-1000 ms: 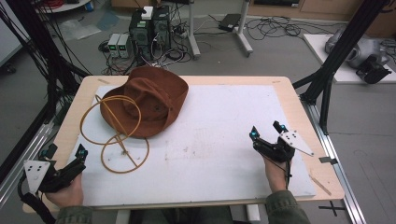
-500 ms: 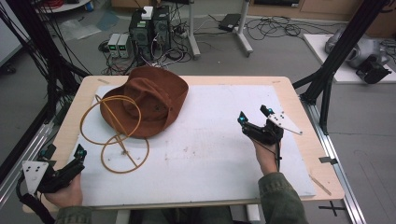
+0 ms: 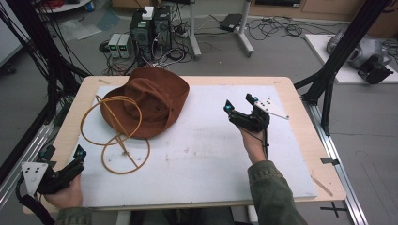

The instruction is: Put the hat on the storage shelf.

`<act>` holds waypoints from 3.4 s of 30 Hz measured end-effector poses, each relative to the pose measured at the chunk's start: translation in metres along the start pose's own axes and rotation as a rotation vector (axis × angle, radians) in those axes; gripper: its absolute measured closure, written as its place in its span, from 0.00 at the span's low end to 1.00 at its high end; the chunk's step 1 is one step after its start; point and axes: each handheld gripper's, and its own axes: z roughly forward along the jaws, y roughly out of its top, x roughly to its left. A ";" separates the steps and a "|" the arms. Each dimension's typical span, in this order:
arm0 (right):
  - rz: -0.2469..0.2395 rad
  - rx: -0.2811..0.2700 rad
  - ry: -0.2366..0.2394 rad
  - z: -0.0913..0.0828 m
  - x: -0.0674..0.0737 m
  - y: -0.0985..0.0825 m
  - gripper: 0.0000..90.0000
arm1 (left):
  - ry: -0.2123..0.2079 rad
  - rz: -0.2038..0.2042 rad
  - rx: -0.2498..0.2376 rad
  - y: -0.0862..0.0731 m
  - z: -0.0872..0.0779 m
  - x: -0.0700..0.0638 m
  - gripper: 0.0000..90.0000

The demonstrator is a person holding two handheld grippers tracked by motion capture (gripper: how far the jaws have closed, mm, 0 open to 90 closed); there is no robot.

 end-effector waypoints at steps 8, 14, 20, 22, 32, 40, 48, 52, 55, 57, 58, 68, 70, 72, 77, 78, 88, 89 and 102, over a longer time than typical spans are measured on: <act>0.033 0.072 0.064 0.038 0.014 0.002 0.13 | -0.001 0.002 0.001 0.000 0.000 0.000 0.16; 0.049 0.136 0.117 0.067 0.025 0.000 0.13 | 0.001 0.000 0.002 0.000 0.000 0.001 0.16; 0.025 0.233 0.157 0.093 0.036 -0.009 0.13 | -0.005 -0.001 0.002 0.000 0.000 0.000 0.16; 0.020 0.261 0.169 0.101 0.039 -0.011 0.13 | -0.004 0.001 0.002 0.001 0.000 0.000 0.16; -0.058 0.309 0.204 0.129 0.057 -0.015 0.13 | 0.004 -0.007 0.002 0.001 -0.002 0.002 0.16; -0.141 0.358 0.243 0.158 0.085 -0.030 0.13 | 0.004 -0.013 -0.001 0.001 -0.002 0.004 0.16; -0.164 0.374 0.242 0.172 0.095 -0.033 0.13 | -0.008 -0.005 0.000 0.001 0.000 0.002 0.16; -0.192 0.389 0.241 0.183 0.107 -0.035 0.13 | -0.004 -0.007 0.005 0.000 0.000 0.002 0.16; -0.205 0.394 0.239 0.188 0.112 -0.038 0.13 | -0.004 -0.012 0.006 0.000 0.001 0.003 0.16; -0.194 0.412 0.236 0.191 0.113 -0.041 0.13 | -0.004 -0.011 0.004 0.000 0.001 0.003 0.16; -0.194 0.412 0.236 0.191 0.113 -0.041 0.13 | -0.004 -0.011 0.004 0.000 0.001 0.003 0.16; -0.193 0.438 0.283 0.216 0.136 -0.051 0.13 | 0.002 -0.008 0.006 0.000 0.002 0.003 0.16; -0.185 0.454 0.290 0.221 0.141 -0.053 0.13 | 0.001 -0.008 0.006 0.000 0.002 0.003 0.16; -0.187 0.451 0.296 0.224 0.143 -0.053 0.13 | -0.001 -0.006 0.008 0.000 0.002 0.002 0.16; -0.219 0.478 0.298 0.236 0.160 -0.060 0.13 | -0.002 -0.007 0.009 -0.001 0.003 0.002 0.16; -0.234 0.482 0.287 0.236 0.160 -0.062 0.19 | -0.003 -0.007 0.008 -0.001 0.003 0.002 0.16; -0.209 0.524 0.306 0.234 0.156 -0.057 0.83 | -0.011 -0.006 0.012 -0.002 0.005 0.001 0.16; -0.245 0.500 0.326 0.231 0.157 -0.056 0.95 | -0.013 -0.008 0.013 -0.002 0.005 0.001 0.16; -0.217 0.443 0.352 0.227 0.160 -0.060 0.98 | -0.014 -0.006 0.013 -0.002 0.005 0.002 0.16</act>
